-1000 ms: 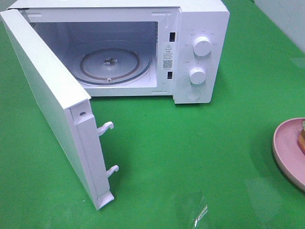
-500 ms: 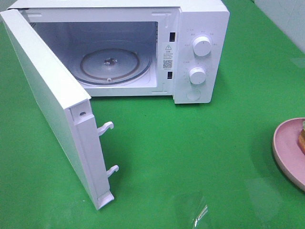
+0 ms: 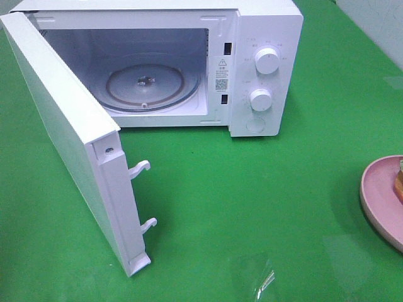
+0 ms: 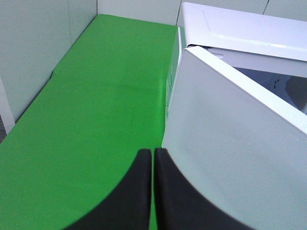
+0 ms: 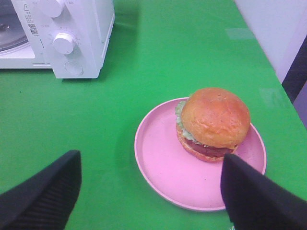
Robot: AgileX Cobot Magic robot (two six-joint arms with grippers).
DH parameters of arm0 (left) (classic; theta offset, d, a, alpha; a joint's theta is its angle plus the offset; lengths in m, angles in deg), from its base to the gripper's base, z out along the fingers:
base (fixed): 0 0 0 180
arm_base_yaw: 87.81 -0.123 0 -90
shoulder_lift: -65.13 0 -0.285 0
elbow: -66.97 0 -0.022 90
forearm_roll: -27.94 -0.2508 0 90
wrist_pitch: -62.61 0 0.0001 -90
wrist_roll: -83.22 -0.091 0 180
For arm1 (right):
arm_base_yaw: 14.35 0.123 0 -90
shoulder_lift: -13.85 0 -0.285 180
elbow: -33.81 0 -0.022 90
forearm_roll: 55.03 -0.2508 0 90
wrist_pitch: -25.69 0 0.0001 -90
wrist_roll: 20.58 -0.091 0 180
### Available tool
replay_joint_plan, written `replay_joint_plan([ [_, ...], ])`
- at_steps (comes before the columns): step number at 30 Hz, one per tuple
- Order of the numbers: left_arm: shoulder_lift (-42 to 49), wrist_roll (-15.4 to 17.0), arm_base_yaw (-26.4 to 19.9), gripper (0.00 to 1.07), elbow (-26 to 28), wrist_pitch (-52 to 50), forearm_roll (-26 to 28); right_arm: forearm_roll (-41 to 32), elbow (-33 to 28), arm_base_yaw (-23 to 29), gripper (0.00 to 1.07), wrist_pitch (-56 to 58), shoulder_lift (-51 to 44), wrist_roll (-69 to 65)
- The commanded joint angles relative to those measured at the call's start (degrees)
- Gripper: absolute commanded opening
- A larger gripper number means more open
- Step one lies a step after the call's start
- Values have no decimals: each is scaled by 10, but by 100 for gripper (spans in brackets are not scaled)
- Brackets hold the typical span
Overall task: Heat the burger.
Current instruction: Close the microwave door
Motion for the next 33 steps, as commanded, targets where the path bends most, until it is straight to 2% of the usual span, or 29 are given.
replay_joint_plan([
  [1,-28,-16,-1,0,-32,-103,1,1,-1,-3,76,-6,-15,3],
  [2,-49,-31,-1,0,-53,-156,7,1,-1,-3,76,-6,-15,3],
  [3,-49,-31,-1,0,-53,-156,7,1,-1,-3,76,-6,-15,3],
  [4,-70,-42,-1,0,-71,-221,7,1,-1,-3,76,-6,-15,3],
  [5,-70,-42,-1,0,-71,-221,7,1,-1,-3,76,-6,-15,3],
  [6,-94,-48,-1,0,-89,-286,7,1,-1,-3,76,-6,-15,3],
  [7,-94,-48,-1,0,-89,-286,7,1,-1,-3,76,-6,-15,3],
  [8,-120,-48,-1,0,-109,-360,6,1,-1,-3,76,-6,-15,3],
  [9,-120,-48,-1,0,-109,-360,6,1,-1,-3,76,-6,-15,3],
  [11,-176,-45,-1,0,-147,-491,1,1,-1,-3,76,-6,-15,3],
  [12,-176,-45,-1,0,-147,-491,1,1,-1,-3,76,-6,-15,3],
  [13,-215,-33,-1,0,-155,-535,-14,1,-1,-3,76,-6,-15,3],
  [18,-268,-3,-1,0,-157,-571,-48,1,-1,-3,76,-6,-15,3],
  [20,-348,30,-1,0,-156,-649,-116,1,-1,-3,76,-6,-15,3],
  [21,-348,30,-1,0,-156,-649,-116,1,-1,-3,76,-6,-15,3],
  [22,-388,54,-1,0,-153,-670,-148,1,-1,-3,76,-6,-15,3],
  [23,-388,54,-1,0,-153,-670,-148,1,-1,-3,76,-6,-15,3],
  [24,-425,81,-1,0,-148,-696,-186,1,-1,-3,76,-6,-15,3],
  [27,-439,94,-1,0,-147,-708,-198,1,-1,-3,76,-6,-15,3],
  [28,-470,114,-1,0,-142,-739,-229,1,-1,-3,76,-6,-15,3],
  [29,-470,114,-1,0,-142,-739,-229,1,-1,-3,76,-6,-15,3],
  [31,-519,147,-1,0,-129,-778,-292,1,-1,-3,76,-6,-15,3],
  [32,-519,147,-1,0,-129,-778,-292,1,-1,-3,76,-6,-15,3],
  [33,-541,167,-1,0,-118,-780,-332,1,-1,-3,76,-6,-15,3],
])
